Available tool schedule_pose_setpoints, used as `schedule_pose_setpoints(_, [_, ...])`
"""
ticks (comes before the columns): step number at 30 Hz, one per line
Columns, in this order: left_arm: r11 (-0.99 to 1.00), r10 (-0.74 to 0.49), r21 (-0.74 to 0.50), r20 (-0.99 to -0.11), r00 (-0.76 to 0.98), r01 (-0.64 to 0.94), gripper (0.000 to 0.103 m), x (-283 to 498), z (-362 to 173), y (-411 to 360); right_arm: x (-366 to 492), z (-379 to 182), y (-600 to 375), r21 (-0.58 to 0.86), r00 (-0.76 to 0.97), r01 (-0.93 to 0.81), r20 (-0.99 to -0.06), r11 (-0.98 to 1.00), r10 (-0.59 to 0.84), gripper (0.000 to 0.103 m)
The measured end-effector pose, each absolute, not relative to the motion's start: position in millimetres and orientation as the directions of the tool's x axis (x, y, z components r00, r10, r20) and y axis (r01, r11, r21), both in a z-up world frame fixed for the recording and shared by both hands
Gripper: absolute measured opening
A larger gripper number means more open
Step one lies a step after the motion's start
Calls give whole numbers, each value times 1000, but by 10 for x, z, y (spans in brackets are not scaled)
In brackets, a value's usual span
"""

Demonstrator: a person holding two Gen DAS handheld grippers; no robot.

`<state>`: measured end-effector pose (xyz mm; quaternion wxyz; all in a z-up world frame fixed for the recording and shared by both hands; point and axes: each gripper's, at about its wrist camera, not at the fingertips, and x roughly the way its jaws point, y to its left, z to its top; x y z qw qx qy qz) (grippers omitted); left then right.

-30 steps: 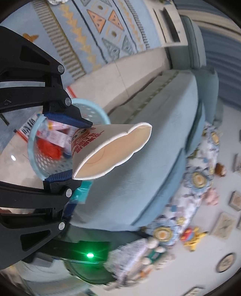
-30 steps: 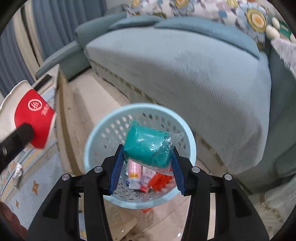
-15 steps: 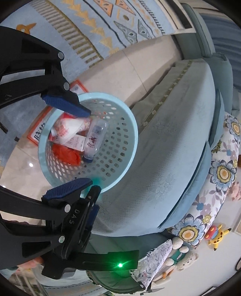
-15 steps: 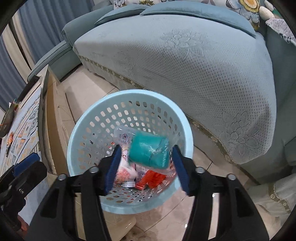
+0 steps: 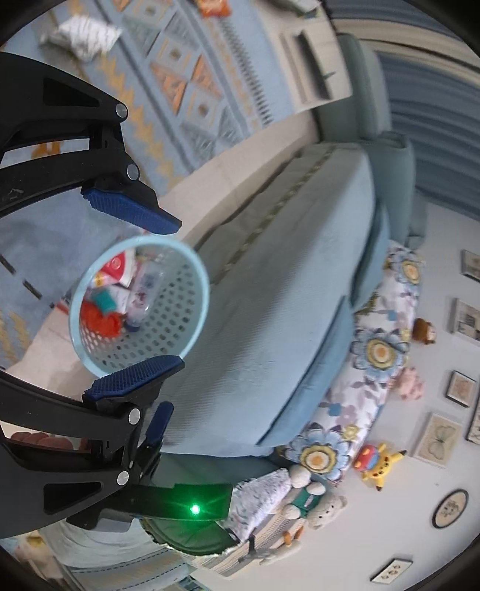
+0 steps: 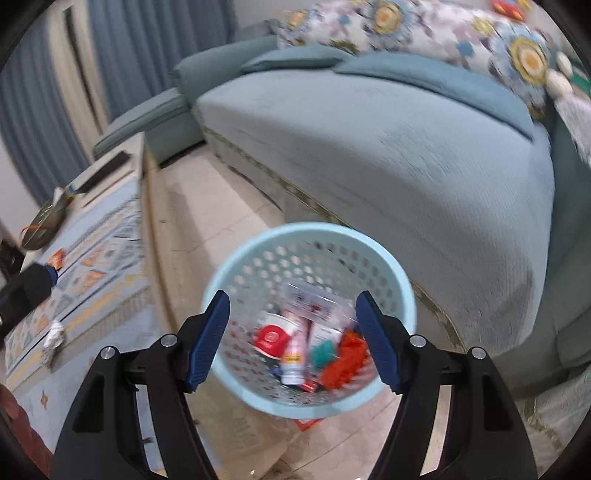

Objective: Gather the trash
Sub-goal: 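Move both open tools back to the rug toward the dotted tissue box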

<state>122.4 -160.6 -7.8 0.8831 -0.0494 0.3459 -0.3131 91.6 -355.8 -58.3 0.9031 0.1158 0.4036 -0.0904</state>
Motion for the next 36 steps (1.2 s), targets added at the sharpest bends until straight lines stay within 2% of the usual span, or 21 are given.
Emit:
schedule_pose_setpoints(4, [836,-535,-237,-555,638,495,66,1057,158,-1202,911,-298,-3073,79,711,183,-699,980,-77,75])
schedule_pose_setpoints(7, [860,-496,-199,-548,674,471,67,959,239,-898,923,-151,-2738,76,742,110,-669,991,-31,75])
schedule_pose_setpoints(11, [934,-288,14,-562,775,357,78,749,190,-488,948,-99,-2303,95,758,-16,-648,995,73,75])
schedule_pose_setpoints(12, [939,-266,30,-569,779,343,79,727,143,-383,967,-116,-2135,80,760,-43,-644,996,85,75])
schedule_pose_setpoints(16, [959,-218,6,-628,748,284,78,762,-168,135,1032,-218,-1695,32,766,-93,-636,995,92,74])
schedule_pose_setpoints(18, [961,-227,-30,-648,727,273,78,814,-287,322,1078,-293,-1558,26,758,-111,-644,993,102,67])
schedule_pose_setpoints(20, [957,-257,-72,-665,701,282,77,858,-414,488,1154,-396,-1442,37,736,-133,-666,990,123,54])
schedule_pose_setpoints(22, [947,-293,-110,-674,678,301,77,918,-518,577,1223,-506,-1374,46,713,-146,-688,988,137,49])
schedule_pose_setpoints(26, [943,-275,-73,-719,638,325,72,1091,-764,524,1284,-617,-1279,45,697,-161,-702,986,146,49])
schedule_pose_setpoints(33, [935,-239,-13,-761,603,354,70,1231,-1080,354,1429,-741,-1115,36,668,-186,-728,982,153,49])
schedule_pose_setpoints(36, [943,-189,25,-780,596,333,62,1272,-1211,335,1479,-792,-1024,25,661,-201,-734,979,155,49])
